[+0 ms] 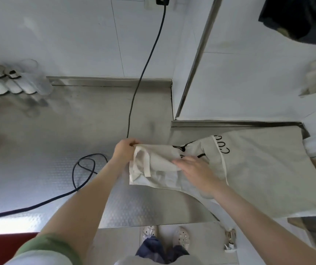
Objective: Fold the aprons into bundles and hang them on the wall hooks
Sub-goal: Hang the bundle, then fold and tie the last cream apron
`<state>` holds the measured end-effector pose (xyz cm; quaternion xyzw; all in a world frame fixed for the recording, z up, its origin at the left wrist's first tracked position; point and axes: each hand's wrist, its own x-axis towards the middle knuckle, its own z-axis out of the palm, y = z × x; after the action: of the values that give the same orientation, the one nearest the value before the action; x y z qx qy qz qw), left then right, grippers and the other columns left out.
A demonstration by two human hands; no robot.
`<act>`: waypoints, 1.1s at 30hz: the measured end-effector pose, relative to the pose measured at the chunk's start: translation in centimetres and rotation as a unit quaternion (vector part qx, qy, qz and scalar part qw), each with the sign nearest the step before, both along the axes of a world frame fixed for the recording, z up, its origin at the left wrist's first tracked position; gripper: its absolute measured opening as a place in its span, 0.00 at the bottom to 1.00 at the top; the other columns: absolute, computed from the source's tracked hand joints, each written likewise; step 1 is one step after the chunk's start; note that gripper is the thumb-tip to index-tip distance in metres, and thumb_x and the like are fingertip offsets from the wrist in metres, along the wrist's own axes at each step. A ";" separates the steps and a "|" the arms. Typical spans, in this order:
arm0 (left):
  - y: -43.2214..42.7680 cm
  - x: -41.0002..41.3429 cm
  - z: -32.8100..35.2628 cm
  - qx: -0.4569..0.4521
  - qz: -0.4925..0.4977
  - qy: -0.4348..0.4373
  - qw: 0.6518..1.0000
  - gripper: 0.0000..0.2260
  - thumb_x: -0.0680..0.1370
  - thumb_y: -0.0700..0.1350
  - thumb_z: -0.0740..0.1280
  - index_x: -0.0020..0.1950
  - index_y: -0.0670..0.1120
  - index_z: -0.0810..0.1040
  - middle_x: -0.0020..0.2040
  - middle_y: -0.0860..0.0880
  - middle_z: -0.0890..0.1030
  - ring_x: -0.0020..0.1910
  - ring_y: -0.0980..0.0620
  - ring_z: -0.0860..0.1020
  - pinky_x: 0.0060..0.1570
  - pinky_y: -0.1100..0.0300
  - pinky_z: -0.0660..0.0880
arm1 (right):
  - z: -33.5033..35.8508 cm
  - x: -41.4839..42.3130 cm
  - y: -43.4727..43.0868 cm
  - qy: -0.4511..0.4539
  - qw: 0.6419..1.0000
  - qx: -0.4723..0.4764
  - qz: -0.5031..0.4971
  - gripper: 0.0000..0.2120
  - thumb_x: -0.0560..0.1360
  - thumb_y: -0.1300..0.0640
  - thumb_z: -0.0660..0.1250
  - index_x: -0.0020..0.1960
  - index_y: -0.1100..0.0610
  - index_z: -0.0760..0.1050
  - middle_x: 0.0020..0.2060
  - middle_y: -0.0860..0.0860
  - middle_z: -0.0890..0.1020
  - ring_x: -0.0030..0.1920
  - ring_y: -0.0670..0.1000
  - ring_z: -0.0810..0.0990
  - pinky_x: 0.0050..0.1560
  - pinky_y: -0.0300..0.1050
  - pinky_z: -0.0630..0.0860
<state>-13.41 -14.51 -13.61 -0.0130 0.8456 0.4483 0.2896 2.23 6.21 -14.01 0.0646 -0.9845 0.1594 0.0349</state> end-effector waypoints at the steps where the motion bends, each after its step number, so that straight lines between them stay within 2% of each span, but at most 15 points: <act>1: -0.5 -0.2 -0.2 -0.048 -0.030 0.025 0.998 0.14 0.76 0.32 0.59 0.47 0.46 0.81 0.48 0.45 0.82 0.50 0.45 0.78 0.48 0.58 0.74 | -0.3 0.3 -0.7 -0.012 0.999 0.008 0.031 0.18 0.65 0.62 0.67 0.53 0.52 0.82 0.40 0.50 0.83 0.38 0.53 0.82 0.35 0.36 0.74; 2: -1.1 -0.4 -0.4 -0.074 -0.056 0.039 0.995 0.15 0.75 0.31 0.59 0.46 0.47 0.81 0.49 0.46 0.82 0.51 0.45 0.78 0.49 0.59 0.74 | -0.3 0.4 -1.4 -0.052 0.996 0.012 0.068 0.16 0.69 0.59 0.67 0.56 0.52 0.80 0.43 0.50 0.83 0.40 0.54 0.82 0.37 0.36 0.75; 3: -1.7 -0.7 -0.7 -0.107 -0.092 0.042 0.989 0.14 0.75 0.32 0.60 0.46 0.47 0.82 0.50 0.47 0.82 0.53 0.46 0.78 0.50 0.60 0.73 | 0.1 0.5 -2.1 -0.108 0.990 0.011 0.089 0.16 0.74 0.55 0.65 0.62 0.52 0.77 0.50 0.50 0.82 0.47 0.54 0.81 0.44 0.37 0.75; 5: -2.5 -1.4 -1.2 -0.187 -0.189 0.044 0.963 0.13 0.77 0.34 0.61 0.51 0.45 0.84 0.55 0.47 0.82 0.57 0.46 0.78 0.57 0.59 0.72 | 0.5 1.1 -3.0 -0.289 0.955 -0.033 0.061 0.22 0.79 0.47 0.62 0.72 0.47 0.66 0.65 0.49 0.75 0.62 0.51 0.74 0.60 0.41 0.68; 6: -2.5 -1.6 -1.2 -0.227 -0.214 0.047 0.949 0.13 0.78 0.36 0.60 0.54 0.44 0.83 0.59 0.46 0.81 0.60 0.46 0.77 0.60 0.57 0.71 | 0.5 1.3 -3.1 -0.346 0.936 -0.062 0.034 0.23 0.79 0.46 0.61 0.74 0.45 0.64 0.66 0.49 0.73 0.64 0.50 0.73 0.61 0.41 0.67; 8: -1.8 -2.3 -1.1 -0.279 -0.221 0.060 0.933 0.14 0.79 0.39 0.57 0.57 0.42 0.81 0.59 0.43 0.79 0.58 0.42 0.77 0.58 0.53 0.74 | 0.6 1.2 -3.0 -0.333 0.931 -0.146 -0.026 0.20 0.81 0.49 0.60 0.72 0.48 0.67 0.64 0.49 0.76 0.61 0.49 0.76 0.57 0.39 0.68; 11: 1.2 -1.2 -0.3 -0.270 -0.253 0.118 0.922 0.11 0.79 0.41 0.55 0.48 0.42 0.77 0.50 0.40 0.79 0.48 0.41 0.76 0.44 0.56 0.71 | 0.7 0.1 -1.2 -0.199 0.947 -0.224 -0.118 0.16 0.81 0.62 0.57 0.67 0.55 0.73 0.61 0.52 0.79 0.61 0.52 0.77 0.60 0.44 0.71; 14: 4.5 1.0 -0.8 -0.282 -0.283 0.144 0.905 0.13 0.80 0.47 0.55 0.47 0.42 0.77 0.44 0.43 0.76 0.45 0.42 0.75 0.41 0.58 0.69 | 0.6 -1.3 2.7 -0.142 0.956 -0.173 -0.192 0.22 0.77 0.71 0.55 0.67 0.56 0.72 0.64 0.54 0.76 0.64 0.55 0.74 0.62 0.48 0.69; 17: 6.8 2.4 -2.1 -0.317 -0.356 0.128 0.870 0.16 0.79 0.54 0.59 0.53 0.45 0.80 0.50 0.44 0.79 0.53 0.42 0.75 0.47 0.57 0.66 | -0.4 -2.4 6.3 -0.182 0.953 -0.091 -0.225 0.28 0.76 0.71 0.53 0.73 0.53 0.66 0.69 0.54 0.70 0.68 0.56 0.69 0.65 0.51 0.69; 20: 7.1 2.8 -2.5 -0.359 -0.446 0.105 0.813 0.17 0.79 0.60 0.55 0.48 0.49 0.75 0.46 0.49 0.73 0.53 0.47 0.66 0.50 0.52 0.58 | -2.2 -2.9 8.3 -0.256 0.943 -0.055 -0.203 0.29 0.77 0.70 0.53 0.75 0.53 0.61 0.72 0.54 0.65 0.69 0.57 0.67 0.66 0.52 0.68; 22: 6.5 2.4 -2.8 -0.360 -0.456 0.083 0.810 0.17 0.80 0.59 0.53 0.46 0.48 0.72 0.44 0.50 0.72 0.54 0.48 0.66 0.52 0.51 0.57 | -3.1 -2.9 8.9 -0.281 0.937 -0.039 -0.205 0.23 0.79 0.66 0.55 0.73 0.54 0.65 0.69 0.54 0.67 0.66 0.58 0.70 0.63 0.53 0.70; 24: 5.5 2.0 -3.2 -0.359 -0.450 0.087 0.813 0.16 0.81 0.58 0.53 0.46 0.49 0.73 0.42 0.51 0.72 0.56 0.48 0.69 0.52 0.52 0.57 | -3.8 -2.8 9.0 -0.269 0.938 -0.031 -0.217 0.14 0.80 0.63 0.56 0.63 0.59 0.73 0.60 0.56 0.71 0.58 0.60 0.74 0.57 0.54 0.72; 27: 4.4 1.1 -3.2 -0.405 -0.421 0.115 0.803 0.12 0.81 0.54 0.54 0.50 0.49 0.73 0.45 0.51 0.72 0.54 0.49 0.70 0.49 0.53 0.57 | -3.4 -3.4 9.0 -0.219 0.945 -0.017 -0.241 0.08 0.79 0.65 0.57 0.54 0.64 0.73 0.53 0.59 0.72 0.51 0.61 0.75 0.48 0.51 0.73; 31: 3.8 -0.3 -2.5 -0.460 -0.376 0.142 0.792 0.08 0.80 0.48 0.55 0.47 0.49 0.72 0.42 0.51 0.72 0.46 0.49 0.68 0.47 0.54 0.57 | -2.8 -4.1 9.0 -0.178 0.934 -0.068 -0.301 0.08 0.78 0.67 0.57 0.53 0.64 0.73 0.52 0.55 0.72 0.50 0.59 0.76 0.41 0.47 0.72; 33: 3.6 -0.7 -2.0 -0.493 -0.346 0.161 0.782 0.07 0.78 0.42 0.57 0.49 0.50 0.74 0.40 0.52 0.71 0.46 0.49 0.69 0.47 0.54 0.57 | -2.8 -4.2 8.8 -0.160 0.934 -0.087 -0.307 0.11 0.77 0.67 0.59 0.59 0.62 0.71 0.56 0.55 0.71 0.55 0.59 0.74 0.45 0.48 0.73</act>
<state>-14.11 -10.93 -15.65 0.2119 0.9331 -0.1646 0.2393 -2.00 15.04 -16.78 -0.2703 -0.9313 0.2338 -0.0701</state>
